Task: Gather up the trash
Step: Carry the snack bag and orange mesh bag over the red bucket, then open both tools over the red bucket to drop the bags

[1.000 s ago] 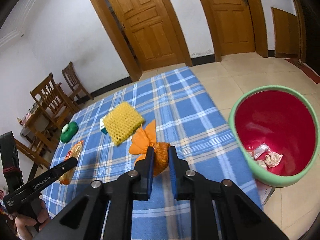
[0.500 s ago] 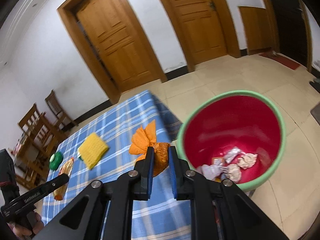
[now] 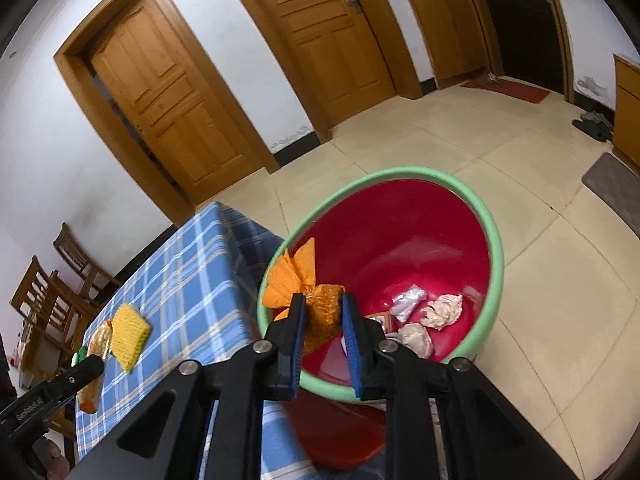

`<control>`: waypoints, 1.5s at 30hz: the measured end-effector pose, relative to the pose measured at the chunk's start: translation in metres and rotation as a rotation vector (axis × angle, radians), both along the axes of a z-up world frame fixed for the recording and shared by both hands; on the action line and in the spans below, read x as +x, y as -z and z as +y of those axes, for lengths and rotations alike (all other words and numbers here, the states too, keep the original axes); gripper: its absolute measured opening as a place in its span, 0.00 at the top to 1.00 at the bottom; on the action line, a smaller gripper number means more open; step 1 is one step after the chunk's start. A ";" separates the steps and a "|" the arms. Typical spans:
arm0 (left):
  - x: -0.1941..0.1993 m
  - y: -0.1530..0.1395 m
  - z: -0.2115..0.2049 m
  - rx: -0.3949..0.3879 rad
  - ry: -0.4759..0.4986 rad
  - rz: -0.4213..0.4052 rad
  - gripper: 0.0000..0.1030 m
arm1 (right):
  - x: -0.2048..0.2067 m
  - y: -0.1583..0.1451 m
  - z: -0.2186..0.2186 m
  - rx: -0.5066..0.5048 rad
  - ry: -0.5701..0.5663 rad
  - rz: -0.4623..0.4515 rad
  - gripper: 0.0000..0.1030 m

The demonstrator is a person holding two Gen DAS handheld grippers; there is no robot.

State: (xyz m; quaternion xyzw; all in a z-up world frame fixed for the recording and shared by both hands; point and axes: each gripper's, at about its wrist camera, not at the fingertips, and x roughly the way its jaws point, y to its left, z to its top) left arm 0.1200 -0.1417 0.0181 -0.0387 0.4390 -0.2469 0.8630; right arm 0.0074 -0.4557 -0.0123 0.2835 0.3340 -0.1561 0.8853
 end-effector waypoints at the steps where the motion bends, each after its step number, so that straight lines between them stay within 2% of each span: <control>1: 0.001 -0.001 -0.005 0.001 0.008 0.000 0.62 | 0.000 0.002 -0.002 0.004 0.005 0.003 0.78; 8: 0.005 -0.002 -0.036 0.015 0.064 0.001 0.62 | -0.007 0.008 -0.018 0.025 0.045 0.006 0.69; 19: 0.008 0.002 -0.084 0.044 0.151 0.001 0.62 | -0.022 0.002 -0.038 0.039 0.098 -0.024 0.64; 36: 0.004 0.033 -0.177 0.121 0.329 0.033 0.62 | -0.033 0.011 -0.068 0.092 0.173 -0.029 0.62; 38: 0.003 0.033 -0.183 0.120 0.341 0.026 0.62 | -0.034 0.013 -0.071 0.099 0.177 -0.025 0.62; 41: 0.002 0.032 -0.188 0.121 0.349 0.024 0.55 | -0.034 0.014 -0.072 0.102 0.177 -0.023 0.62; 45: 0.003 0.031 -0.184 0.117 0.341 0.021 0.55 | -0.035 0.014 -0.071 0.104 0.175 -0.021 0.62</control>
